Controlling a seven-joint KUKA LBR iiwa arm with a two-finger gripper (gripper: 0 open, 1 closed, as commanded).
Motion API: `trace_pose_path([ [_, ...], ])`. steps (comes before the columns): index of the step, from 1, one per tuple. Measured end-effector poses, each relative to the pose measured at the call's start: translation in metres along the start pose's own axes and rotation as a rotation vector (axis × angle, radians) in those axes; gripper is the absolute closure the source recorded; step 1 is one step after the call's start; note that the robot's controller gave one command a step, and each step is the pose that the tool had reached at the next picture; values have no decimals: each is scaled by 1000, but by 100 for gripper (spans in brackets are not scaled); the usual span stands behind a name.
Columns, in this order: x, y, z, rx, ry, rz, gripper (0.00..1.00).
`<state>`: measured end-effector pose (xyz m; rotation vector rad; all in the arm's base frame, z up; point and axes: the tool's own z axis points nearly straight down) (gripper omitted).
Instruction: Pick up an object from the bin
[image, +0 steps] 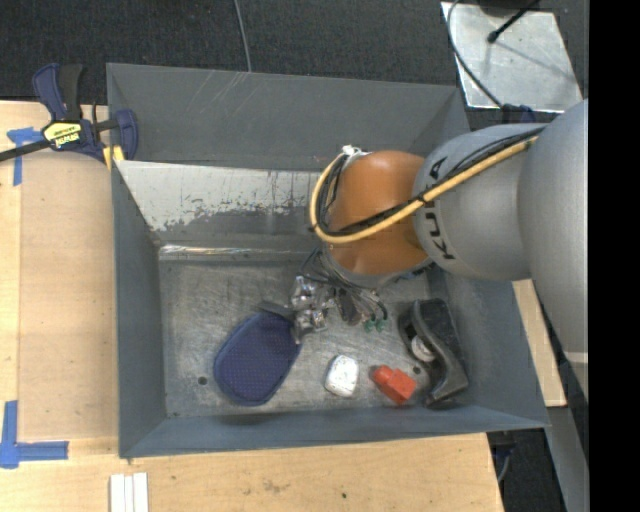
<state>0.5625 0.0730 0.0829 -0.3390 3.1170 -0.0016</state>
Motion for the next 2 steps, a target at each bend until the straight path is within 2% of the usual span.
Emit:
trace_pose_path([
  [1,10,22,-117,-1,-4,-226,100],
  [2,6,49,-174,-2,-4,-696,100],
])
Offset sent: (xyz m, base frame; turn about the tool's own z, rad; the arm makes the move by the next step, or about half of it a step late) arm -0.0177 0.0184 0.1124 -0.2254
